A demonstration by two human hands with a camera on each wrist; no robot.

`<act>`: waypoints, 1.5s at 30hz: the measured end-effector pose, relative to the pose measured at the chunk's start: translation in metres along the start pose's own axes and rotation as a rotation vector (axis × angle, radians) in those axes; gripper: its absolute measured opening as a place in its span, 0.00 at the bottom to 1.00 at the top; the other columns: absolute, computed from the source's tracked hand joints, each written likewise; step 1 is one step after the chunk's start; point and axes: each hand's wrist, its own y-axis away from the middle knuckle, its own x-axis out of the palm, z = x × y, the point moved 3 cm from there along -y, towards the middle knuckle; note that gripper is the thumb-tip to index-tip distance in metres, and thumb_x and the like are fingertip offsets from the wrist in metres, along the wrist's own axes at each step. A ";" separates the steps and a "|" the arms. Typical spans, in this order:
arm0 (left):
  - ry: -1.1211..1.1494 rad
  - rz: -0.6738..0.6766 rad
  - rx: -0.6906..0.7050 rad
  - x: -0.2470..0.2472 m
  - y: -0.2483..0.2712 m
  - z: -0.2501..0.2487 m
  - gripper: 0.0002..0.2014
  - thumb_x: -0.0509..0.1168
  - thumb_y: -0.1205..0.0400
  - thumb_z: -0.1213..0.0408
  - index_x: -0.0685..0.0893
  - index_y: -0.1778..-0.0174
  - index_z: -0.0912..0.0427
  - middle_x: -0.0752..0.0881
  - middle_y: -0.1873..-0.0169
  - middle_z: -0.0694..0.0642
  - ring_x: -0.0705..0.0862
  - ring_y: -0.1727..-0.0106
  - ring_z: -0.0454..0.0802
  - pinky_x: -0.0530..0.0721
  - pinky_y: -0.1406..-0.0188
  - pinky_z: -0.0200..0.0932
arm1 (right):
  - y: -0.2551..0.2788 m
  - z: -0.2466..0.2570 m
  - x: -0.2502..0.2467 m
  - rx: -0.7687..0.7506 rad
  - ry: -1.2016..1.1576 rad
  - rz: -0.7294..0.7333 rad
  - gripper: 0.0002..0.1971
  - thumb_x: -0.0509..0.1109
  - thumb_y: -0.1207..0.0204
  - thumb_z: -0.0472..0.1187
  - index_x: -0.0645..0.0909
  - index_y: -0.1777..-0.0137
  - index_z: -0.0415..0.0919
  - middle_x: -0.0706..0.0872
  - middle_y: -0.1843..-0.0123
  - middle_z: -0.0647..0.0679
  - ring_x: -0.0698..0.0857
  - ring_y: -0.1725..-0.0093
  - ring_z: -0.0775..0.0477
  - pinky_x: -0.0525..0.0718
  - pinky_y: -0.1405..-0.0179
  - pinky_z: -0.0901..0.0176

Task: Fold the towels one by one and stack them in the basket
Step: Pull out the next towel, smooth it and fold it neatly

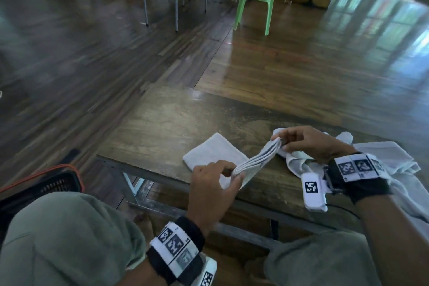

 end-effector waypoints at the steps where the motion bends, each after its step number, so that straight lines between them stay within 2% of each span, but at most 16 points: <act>1: 0.006 -0.009 -0.037 -0.004 -0.002 0.008 0.13 0.65 0.24 0.46 0.86 0.55 0.52 0.88 0.60 0.43 0.82 0.59 0.37 0.80 0.55 0.45 | -0.007 0.006 0.003 -0.005 0.029 0.022 0.17 0.79 0.35 0.38 0.85 0.45 0.39 0.91 0.51 0.46 0.88 0.49 0.53 0.83 0.47 0.66; 2: 0.008 -0.019 -0.074 -0.008 -0.003 0.016 0.14 0.65 0.24 0.44 0.86 0.55 0.51 0.88 0.60 0.43 0.82 0.59 0.37 0.81 0.55 0.45 | -0.016 0.012 0.006 -0.002 0.072 0.028 0.17 0.79 0.36 0.40 0.85 0.46 0.40 0.91 0.53 0.48 0.88 0.50 0.55 0.84 0.48 0.66; 5: 0.001 -0.058 -0.190 -0.019 -0.010 0.039 0.16 0.64 0.25 0.41 0.85 0.55 0.49 0.86 0.59 0.40 0.82 0.58 0.36 0.82 0.56 0.41 | -0.050 0.026 0.014 -0.002 0.143 0.040 0.09 0.73 0.28 0.31 0.86 0.50 0.40 0.91 0.59 0.53 0.87 0.57 0.60 0.82 0.54 0.71; 8: -0.044 -0.062 -0.274 -0.027 -0.019 0.064 0.11 0.68 0.24 0.46 0.85 0.56 0.48 0.85 0.62 0.39 0.82 0.62 0.32 0.77 0.62 0.25 | -0.089 0.031 0.025 -0.001 0.229 0.061 0.06 0.73 0.27 0.36 0.87 0.52 0.42 0.90 0.53 0.50 0.86 0.54 0.61 0.80 0.48 0.68; 9: -0.058 -0.052 -0.310 -0.029 -0.023 0.073 0.10 0.68 0.24 0.47 0.85 0.57 0.49 0.86 0.64 0.39 0.82 0.63 0.32 0.76 0.65 0.24 | -0.102 0.030 0.029 0.004 0.247 0.064 0.05 0.73 0.27 0.38 0.87 0.52 0.43 0.89 0.52 0.49 0.86 0.54 0.62 0.79 0.48 0.68; 11: -0.084 -0.013 -0.382 -0.033 -0.031 0.092 0.10 0.67 0.23 0.48 0.85 0.60 0.50 0.85 0.66 0.42 0.82 0.65 0.35 0.75 0.67 0.25 | -0.127 0.026 0.040 0.033 0.242 0.073 0.04 0.72 0.26 0.39 0.86 0.52 0.42 0.88 0.54 0.49 0.85 0.55 0.61 0.78 0.50 0.68; 14: -0.190 0.114 -0.492 -0.032 -0.041 0.119 0.12 0.63 0.21 0.48 0.83 0.63 0.51 0.84 0.68 0.45 0.82 0.64 0.42 0.79 0.62 0.40 | -0.158 0.012 0.058 0.108 0.242 0.054 0.08 0.71 0.24 0.41 0.85 0.48 0.39 0.86 0.51 0.45 0.82 0.51 0.49 0.77 0.50 0.58; 18: -0.302 0.232 -0.537 -0.024 -0.044 0.141 0.15 0.60 0.21 0.46 0.80 0.65 0.52 0.82 0.72 0.46 0.81 0.66 0.45 0.79 0.60 0.43 | -0.175 -0.002 0.074 0.181 0.327 0.028 0.13 0.69 0.22 0.41 0.83 0.43 0.34 0.84 0.51 0.45 0.82 0.53 0.50 0.79 0.59 0.63; 21: -0.329 0.245 -0.544 -0.020 -0.040 0.148 0.15 0.61 0.21 0.46 0.79 0.67 0.51 0.80 0.75 0.45 0.79 0.69 0.44 0.78 0.61 0.42 | -0.177 -0.007 0.081 0.170 0.373 0.005 0.11 0.68 0.22 0.42 0.84 0.45 0.37 0.85 0.53 0.47 0.82 0.55 0.52 0.79 0.61 0.65; 24: -0.367 0.246 -0.549 -0.016 -0.038 0.152 0.15 0.62 0.22 0.47 0.80 0.68 0.52 0.79 0.75 0.44 0.79 0.69 0.45 0.79 0.58 0.45 | -0.179 -0.009 0.084 0.152 0.459 -0.013 0.08 0.68 0.22 0.45 0.84 0.48 0.42 0.85 0.51 0.48 0.83 0.51 0.51 0.78 0.56 0.60; 29: -0.394 0.248 -0.527 -0.015 -0.039 0.151 0.12 0.63 0.21 0.47 0.85 0.58 0.50 0.86 0.64 0.46 0.83 0.59 0.49 0.80 0.49 0.50 | -0.183 -0.011 0.089 0.143 0.592 -0.029 0.12 0.67 0.22 0.42 0.82 0.43 0.38 0.83 0.50 0.47 0.81 0.50 0.49 0.74 0.54 0.60; 34: -0.419 0.236 -0.515 -0.015 -0.041 0.151 0.10 0.64 0.20 0.50 0.84 0.47 0.48 0.87 0.56 0.48 0.83 0.51 0.51 0.79 0.43 0.52 | -0.183 -0.009 0.093 0.113 0.667 -0.052 0.14 0.67 0.21 0.41 0.78 0.37 0.42 0.81 0.46 0.46 0.80 0.48 0.48 0.72 0.52 0.60; 37: -0.478 0.301 -0.485 -0.013 -0.044 0.152 0.09 0.62 0.19 0.49 0.86 0.50 0.46 0.88 0.55 0.46 0.82 0.48 0.50 0.77 0.44 0.52 | -0.181 -0.004 0.096 0.057 0.775 0.009 0.11 0.65 0.21 0.38 0.82 0.40 0.44 0.83 0.41 0.44 0.81 0.44 0.46 0.73 0.51 0.60; 41: -0.644 0.432 -0.409 -0.014 -0.062 0.146 0.11 0.60 0.17 0.51 0.87 0.54 0.48 0.86 0.55 0.46 0.80 0.48 0.49 0.71 0.44 0.48 | -0.161 -0.006 0.089 0.114 0.724 0.047 0.06 0.68 0.22 0.39 0.86 0.49 0.44 0.86 0.50 0.50 0.85 0.54 0.51 0.80 0.63 0.65; 43: -0.704 0.520 -0.335 -0.013 -0.074 0.139 0.11 0.59 0.17 0.56 0.86 0.60 0.49 0.84 0.58 0.47 0.80 0.49 0.50 0.68 0.43 0.48 | -0.144 -0.012 0.087 0.117 0.724 0.089 0.06 0.69 0.22 0.39 0.87 0.50 0.42 0.88 0.50 0.49 0.87 0.54 0.49 0.85 0.58 0.59; 45: -0.744 0.633 -0.262 -0.008 -0.084 0.134 0.12 0.57 0.17 0.60 0.84 0.63 0.52 0.84 0.60 0.49 0.81 0.51 0.51 0.66 0.42 0.48 | -0.128 -0.022 0.088 0.065 0.794 0.096 0.08 0.69 0.22 0.39 0.87 0.47 0.39 0.89 0.47 0.47 0.87 0.50 0.48 0.83 0.50 0.57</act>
